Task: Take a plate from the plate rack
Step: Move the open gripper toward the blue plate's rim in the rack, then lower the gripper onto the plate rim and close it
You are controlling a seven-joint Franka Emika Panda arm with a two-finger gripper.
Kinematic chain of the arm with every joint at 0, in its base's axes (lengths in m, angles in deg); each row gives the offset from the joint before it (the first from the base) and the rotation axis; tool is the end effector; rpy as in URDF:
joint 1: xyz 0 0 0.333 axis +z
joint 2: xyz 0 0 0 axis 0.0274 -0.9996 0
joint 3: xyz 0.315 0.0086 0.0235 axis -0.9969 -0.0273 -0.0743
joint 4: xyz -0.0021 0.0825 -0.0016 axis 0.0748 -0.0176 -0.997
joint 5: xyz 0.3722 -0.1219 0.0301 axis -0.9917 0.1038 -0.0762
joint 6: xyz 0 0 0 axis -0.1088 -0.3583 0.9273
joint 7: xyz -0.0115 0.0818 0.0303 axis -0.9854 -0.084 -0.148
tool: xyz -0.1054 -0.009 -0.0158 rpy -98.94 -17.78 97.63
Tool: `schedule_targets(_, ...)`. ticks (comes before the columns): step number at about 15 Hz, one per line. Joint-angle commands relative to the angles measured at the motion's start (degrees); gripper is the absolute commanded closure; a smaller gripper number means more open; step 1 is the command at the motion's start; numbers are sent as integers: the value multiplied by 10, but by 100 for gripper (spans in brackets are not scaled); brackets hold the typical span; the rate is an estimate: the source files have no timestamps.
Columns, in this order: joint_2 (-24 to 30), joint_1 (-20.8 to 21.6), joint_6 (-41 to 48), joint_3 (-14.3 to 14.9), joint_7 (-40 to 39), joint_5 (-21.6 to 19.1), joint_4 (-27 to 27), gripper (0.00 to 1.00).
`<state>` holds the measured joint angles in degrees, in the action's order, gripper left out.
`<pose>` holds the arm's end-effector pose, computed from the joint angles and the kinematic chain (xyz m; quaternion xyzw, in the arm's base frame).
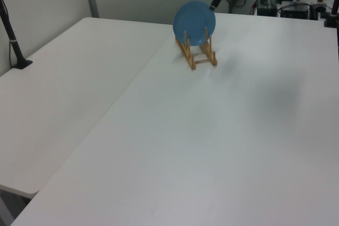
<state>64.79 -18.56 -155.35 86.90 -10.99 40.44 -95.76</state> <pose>0.6882 -0.1859 0.5121 0.9471 0.0390 0.2629 0.1801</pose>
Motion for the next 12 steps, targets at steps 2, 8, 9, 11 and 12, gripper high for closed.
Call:
schedule_targets(2, -37, -23, -87, 0, -11, 38, 16, 23)
schedule_targets(8, -72, -23, -155, 19, -9, 40, 19, 70)
schedule_targets(9, -79, -23, -159, 19, -8, 40, 27, 70)
schedule_targets(11, -95, -24, -160, 21, -7, 40, 45, 69)
schedule_targets(12, -101, -24, -160, 21, -7, 40, 50, 69)
